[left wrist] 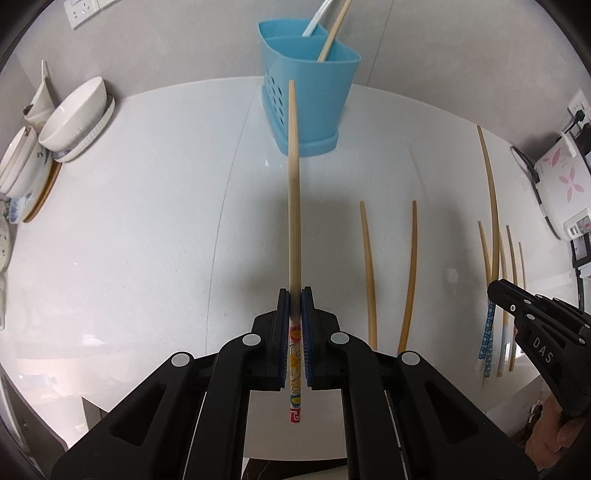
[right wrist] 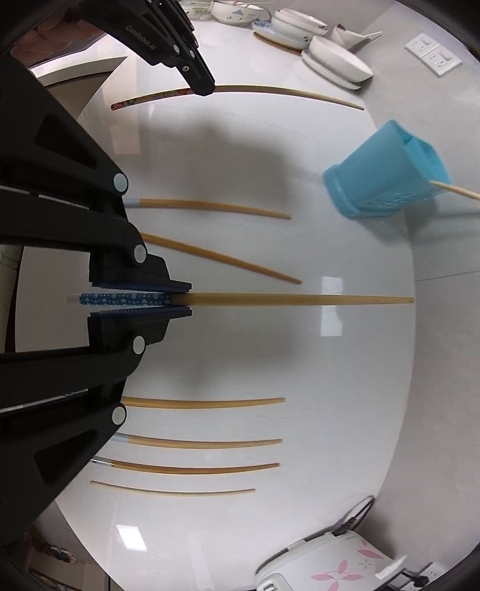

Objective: Organize utensils
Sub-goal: 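Carry the blue-ended chopstick with the right tool to the blue holder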

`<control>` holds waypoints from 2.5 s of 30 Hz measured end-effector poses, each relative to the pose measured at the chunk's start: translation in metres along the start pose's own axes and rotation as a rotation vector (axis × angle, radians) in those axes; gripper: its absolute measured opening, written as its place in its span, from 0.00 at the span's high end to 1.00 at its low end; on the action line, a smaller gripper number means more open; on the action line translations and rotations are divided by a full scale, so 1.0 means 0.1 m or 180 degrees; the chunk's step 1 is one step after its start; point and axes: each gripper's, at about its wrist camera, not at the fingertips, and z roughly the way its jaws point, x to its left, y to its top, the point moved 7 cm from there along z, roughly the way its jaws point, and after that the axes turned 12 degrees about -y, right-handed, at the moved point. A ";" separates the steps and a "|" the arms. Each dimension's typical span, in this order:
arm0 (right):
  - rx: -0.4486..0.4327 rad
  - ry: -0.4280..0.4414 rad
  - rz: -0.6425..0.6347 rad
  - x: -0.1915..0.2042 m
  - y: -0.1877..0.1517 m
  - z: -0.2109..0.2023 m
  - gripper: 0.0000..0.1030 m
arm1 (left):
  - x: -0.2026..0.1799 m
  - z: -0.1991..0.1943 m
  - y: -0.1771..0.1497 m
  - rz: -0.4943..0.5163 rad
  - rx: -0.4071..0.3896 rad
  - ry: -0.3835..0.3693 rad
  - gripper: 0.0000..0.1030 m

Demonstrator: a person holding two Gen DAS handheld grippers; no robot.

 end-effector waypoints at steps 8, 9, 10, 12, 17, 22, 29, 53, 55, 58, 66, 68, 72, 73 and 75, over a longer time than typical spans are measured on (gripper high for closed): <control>-0.0291 0.0088 0.0014 -0.02 0.14 -0.35 0.93 | -0.06 -0.24 0.24 0.0048 -0.0267 -0.0003 0.94; -0.0326 0.0093 0.0014 0.01 0.17 -0.36 0.93 | -0.06 -0.24 0.28 0.0055 -0.0298 -0.0007 0.94; -0.0360 0.0104 0.0014 0.01 0.20 -0.39 0.93 | -0.08 -0.27 0.32 0.0069 -0.0338 -0.0005 0.94; -0.0437 0.0122 0.0015 0.04 0.31 -0.40 0.93 | -0.10 -0.31 0.39 0.0085 -0.0402 -0.0013 0.94; -0.0665 0.0162 0.0009 0.13 0.59 -0.51 0.93 | -0.13 -0.38 0.60 0.0108 -0.0596 -0.0031 0.94; -0.0829 0.0205 -0.0010 0.17 0.79 -0.65 0.93 | -0.15 -0.47 0.79 0.0118 -0.0763 -0.0044 0.94; -0.1021 0.0297 -0.0011 0.22 1.03 -0.77 0.93 | -0.15 -0.60 1.05 0.0111 -0.0998 -0.0154 0.94; -0.1546 0.0633 0.0073 0.45 1.99 -0.96 0.93 | -0.14 -0.63 1.95 0.0355 -0.1743 -0.0454 0.94; -0.1547 0.0692 0.0089 0.47 2.05 -0.92 0.93 | -0.14 -0.59 2.02 0.0370 -0.1791 -0.0496 0.94; -0.1535 0.0716 0.0102 0.50 2.12 -0.85 0.93 | -0.16 -0.53 2.12 0.0465 -0.1891 -0.0559 0.94; -0.1471 0.0740 0.0142 0.52 2.20 -0.66 0.93 | -0.21 -0.32 2.30 0.0680 -0.2100 -0.0672 0.94; -0.1460 0.0737 0.0149 0.51 2.20 -0.63 0.93 | -0.23 -0.25 2.32 0.0733 -0.2131 -0.0648 0.94; -0.1417 0.0727 0.0156 0.51 2.20 -0.55 0.93 | -0.26 -0.03 2.34 0.0848 -0.2118 -0.0556 0.94; -0.1406 0.0730 0.0157 0.51 2.19 -0.53 0.93 | -0.28 0.02 2.34 0.0865 -0.2105 -0.0532 0.94; -0.1395 0.0728 0.0154 0.51 2.19 -0.52 0.93 | -0.28 0.10 2.36 0.0899 -0.2079 -0.0486 0.94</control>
